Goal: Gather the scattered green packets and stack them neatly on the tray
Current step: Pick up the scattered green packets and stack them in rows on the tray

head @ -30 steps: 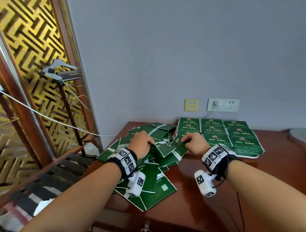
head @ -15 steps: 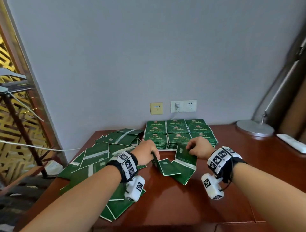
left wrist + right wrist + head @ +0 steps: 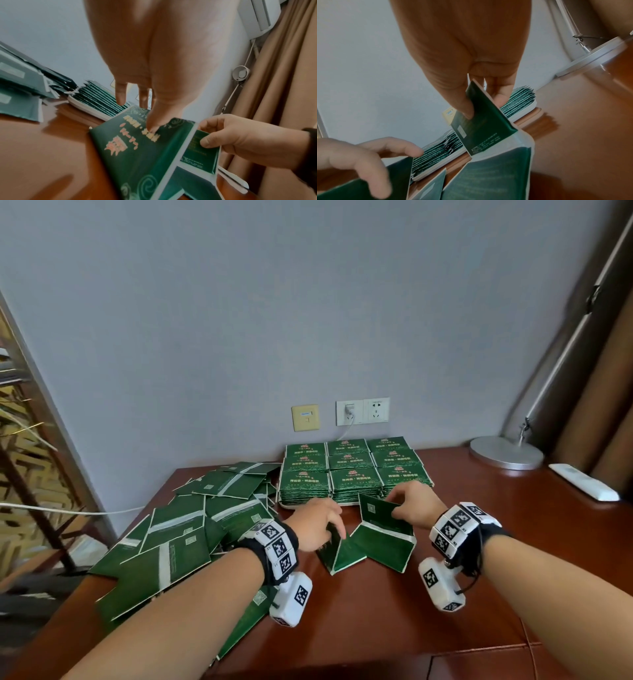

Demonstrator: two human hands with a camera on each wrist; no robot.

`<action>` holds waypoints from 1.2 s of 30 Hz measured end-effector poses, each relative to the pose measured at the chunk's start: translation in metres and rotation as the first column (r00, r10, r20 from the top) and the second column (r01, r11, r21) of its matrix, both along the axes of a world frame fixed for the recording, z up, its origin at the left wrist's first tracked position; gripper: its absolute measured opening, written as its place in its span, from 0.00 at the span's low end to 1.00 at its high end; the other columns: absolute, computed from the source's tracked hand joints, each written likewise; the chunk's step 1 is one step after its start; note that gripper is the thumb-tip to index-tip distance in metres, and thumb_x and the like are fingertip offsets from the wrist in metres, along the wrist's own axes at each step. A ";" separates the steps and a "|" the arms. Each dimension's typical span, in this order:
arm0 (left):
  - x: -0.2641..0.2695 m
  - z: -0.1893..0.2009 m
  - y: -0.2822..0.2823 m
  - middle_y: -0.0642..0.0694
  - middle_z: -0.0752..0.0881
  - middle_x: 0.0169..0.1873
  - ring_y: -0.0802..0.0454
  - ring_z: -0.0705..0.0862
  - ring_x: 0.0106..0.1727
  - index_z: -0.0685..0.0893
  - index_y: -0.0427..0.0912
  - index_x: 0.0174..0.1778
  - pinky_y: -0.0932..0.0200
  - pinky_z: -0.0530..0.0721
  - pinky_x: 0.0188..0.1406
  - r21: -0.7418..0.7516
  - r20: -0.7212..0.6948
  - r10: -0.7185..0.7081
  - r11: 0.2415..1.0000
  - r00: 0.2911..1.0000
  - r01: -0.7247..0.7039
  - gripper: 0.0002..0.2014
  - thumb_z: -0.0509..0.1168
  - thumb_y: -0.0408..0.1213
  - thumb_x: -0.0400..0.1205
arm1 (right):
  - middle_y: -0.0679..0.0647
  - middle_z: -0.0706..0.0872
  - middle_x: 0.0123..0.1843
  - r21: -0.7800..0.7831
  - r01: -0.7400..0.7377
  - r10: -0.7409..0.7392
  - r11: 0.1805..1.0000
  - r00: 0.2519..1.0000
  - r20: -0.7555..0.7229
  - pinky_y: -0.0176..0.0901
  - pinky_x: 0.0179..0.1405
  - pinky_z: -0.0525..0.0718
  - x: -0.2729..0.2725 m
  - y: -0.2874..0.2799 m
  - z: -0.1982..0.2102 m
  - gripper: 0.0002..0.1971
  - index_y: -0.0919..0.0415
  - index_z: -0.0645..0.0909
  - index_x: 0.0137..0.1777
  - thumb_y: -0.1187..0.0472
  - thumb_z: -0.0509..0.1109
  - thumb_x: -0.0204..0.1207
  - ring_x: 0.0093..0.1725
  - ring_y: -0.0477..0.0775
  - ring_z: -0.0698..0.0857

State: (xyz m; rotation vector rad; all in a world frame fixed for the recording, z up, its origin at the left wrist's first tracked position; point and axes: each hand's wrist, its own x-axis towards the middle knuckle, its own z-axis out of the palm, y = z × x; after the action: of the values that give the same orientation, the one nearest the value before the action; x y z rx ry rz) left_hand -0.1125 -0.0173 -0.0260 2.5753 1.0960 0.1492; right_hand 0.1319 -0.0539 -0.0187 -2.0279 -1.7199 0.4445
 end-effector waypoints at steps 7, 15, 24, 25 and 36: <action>-0.004 -0.009 0.005 0.53 0.72 0.75 0.51 0.68 0.76 0.76 0.53 0.74 0.48 0.67 0.79 0.051 0.044 0.090 0.994 0.995 -0.092 0.25 0.69 0.31 0.81 | 0.51 0.90 0.45 -0.022 -0.035 0.035 0.999 0.999 0.038 0.36 0.38 0.85 -0.005 0.000 -0.003 0.12 0.53 0.89 0.46 0.70 0.73 0.69 0.43 0.49 0.88; -0.008 -0.018 0.005 0.48 0.84 0.53 0.49 0.83 0.51 0.75 0.46 0.63 0.53 0.81 0.49 -0.046 -0.091 0.315 0.946 0.945 -0.320 0.25 0.69 0.58 0.78 | 0.50 0.88 0.43 -0.048 -0.041 0.047 0.998 0.990 0.135 0.34 0.37 0.83 0.002 -0.004 -0.001 0.14 0.54 0.89 0.50 0.72 0.68 0.72 0.42 0.49 0.87; 0.001 -0.032 0.002 0.47 0.82 0.58 0.49 0.82 0.54 0.70 0.45 0.72 0.52 0.83 0.55 -0.106 -0.133 0.288 0.947 0.948 -0.303 0.35 0.69 0.63 0.76 | 0.50 0.90 0.52 -0.056 -0.055 0.064 0.997 0.980 0.189 0.40 0.49 0.87 0.013 -0.014 0.000 0.19 0.53 0.90 0.55 0.73 0.65 0.73 0.48 0.49 0.86; 0.002 -0.033 0.003 0.48 0.82 0.57 0.49 0.82 0.54 0.70 0.46 0.71 0.51 0.83 0.56 -0.103 -0.136 0.284 0.949 0.949 -0.298 0.34 0.70 0.61 0.75 | 0.50 0.90 0.52 -0.059 -0.066 0.076 0.996 0.979 0.188 0.38 0.49 0.86 0.013 -0.015 0.000 0.19 0.53 0.90 0.55 0.72 0.65 0.73 0.48 0.48 0.86; -0.004 -0.027 0.007 0.48 0.81 0.58 0.48 0.83 0.57 0.69 0.45 0.75 0.53 0.82 0.58 -0.155 -0.094 0.300 0.938 0.949 -0.312 0.31 0.74 0.42 0.77 | 0.47 0.86 0.57 -0.224 -0.173 0.208 0.959 0.968 0.142 0.36 0.53 0.78 0.013 -0.021 -0.013 0.23 0.53 0.85 0.62 0.42 0.75 0.72 0.57 0.47 0.84</action>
State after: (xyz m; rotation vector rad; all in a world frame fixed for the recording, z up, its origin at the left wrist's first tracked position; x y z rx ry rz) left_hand -0.1167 -0.0101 -0.0532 2.2632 1.4659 0.0390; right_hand 0.1449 -0.0751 -0.0317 -2.1016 -2.0579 0.5565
